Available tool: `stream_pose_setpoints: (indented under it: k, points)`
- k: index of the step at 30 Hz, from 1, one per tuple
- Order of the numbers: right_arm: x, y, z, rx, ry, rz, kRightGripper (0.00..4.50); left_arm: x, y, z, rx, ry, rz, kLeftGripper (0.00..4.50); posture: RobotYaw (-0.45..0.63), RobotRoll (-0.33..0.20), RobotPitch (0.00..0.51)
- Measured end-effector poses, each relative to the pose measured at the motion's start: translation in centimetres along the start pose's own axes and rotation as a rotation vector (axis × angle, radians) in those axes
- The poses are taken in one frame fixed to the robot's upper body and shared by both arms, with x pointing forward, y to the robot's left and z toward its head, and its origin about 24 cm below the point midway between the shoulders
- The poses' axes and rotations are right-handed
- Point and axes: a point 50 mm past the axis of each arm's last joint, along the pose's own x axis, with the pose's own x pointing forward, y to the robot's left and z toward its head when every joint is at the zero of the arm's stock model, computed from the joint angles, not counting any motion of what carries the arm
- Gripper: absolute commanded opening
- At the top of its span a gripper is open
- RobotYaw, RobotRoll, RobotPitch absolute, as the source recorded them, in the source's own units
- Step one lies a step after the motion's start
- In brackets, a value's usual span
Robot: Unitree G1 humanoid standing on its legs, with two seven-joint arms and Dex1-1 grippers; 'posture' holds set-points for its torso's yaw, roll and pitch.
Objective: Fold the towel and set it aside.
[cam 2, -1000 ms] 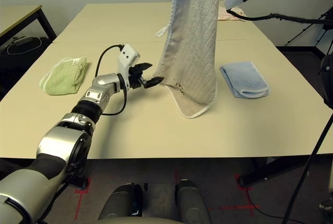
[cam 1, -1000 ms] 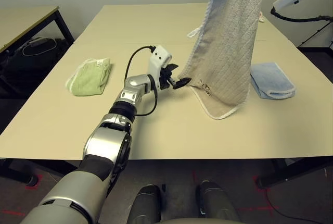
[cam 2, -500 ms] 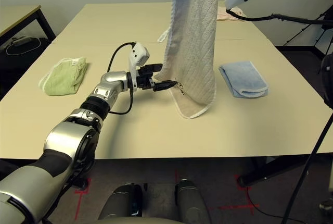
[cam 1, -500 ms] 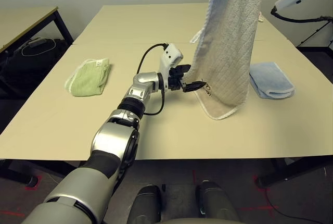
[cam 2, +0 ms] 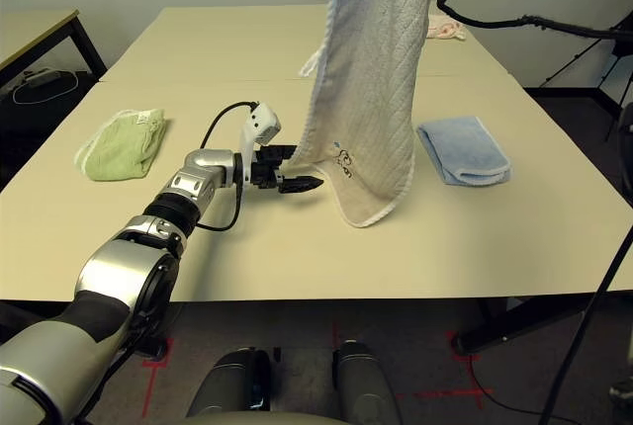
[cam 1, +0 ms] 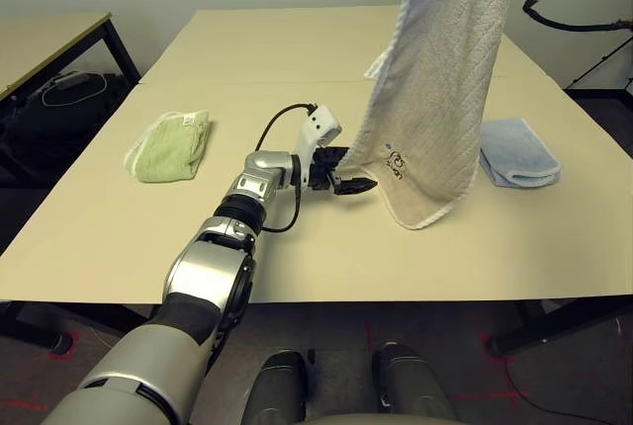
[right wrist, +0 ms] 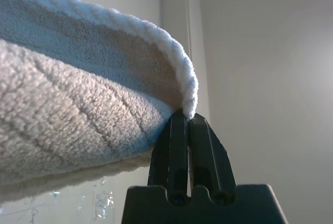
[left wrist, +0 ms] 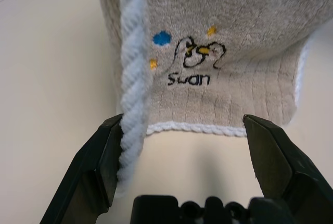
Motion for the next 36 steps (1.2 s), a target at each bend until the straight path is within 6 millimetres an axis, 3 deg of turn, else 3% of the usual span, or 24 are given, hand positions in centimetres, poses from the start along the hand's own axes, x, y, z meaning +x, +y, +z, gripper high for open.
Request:
stream_pose_setpoints:
  k: [8, 11, 15, 23, 36]
  points:
    - [0.1, -0.1, 0.0, 0.006, 0.004, 0.0, 0.06, 0.0, 0.0, -0.3, -0.006, 0.006, 0.007, 4.5, -0.01, 0.0, 0.012]
    - [0.1, -0.1, 0.0, 0.008, 0.005, -0.002, 0.0, -0.1, 0.1, -0.4, -0.005, 0.012, 0.025, 4.31, -0.01, 0.0, 0.012]
    - [0.1, -0.1, 0.0, 0.012, 0.006, -0.001, 0.0, -0.4, 0.3, -0.5, -0.005, 0.02, 0.049, 3.33, -0.01, 0.0, 0.012]
    - [0.2, -0.1, 0.0, 0.021, 0.009, -0.003, 0.0, -1.1, 0.7, -1.0, -0.012, 0.037, 0.092, 0.12, 0.0, 0.0, 0.01]
    - [-0.2, 0.4, -0.2, 0.091, 0.065, 0.017, 0.0, -2.4, 1.2, -1.9, -0.071, 0.086, 0.107, 0.05, 0.0, 0.0, 0.02]
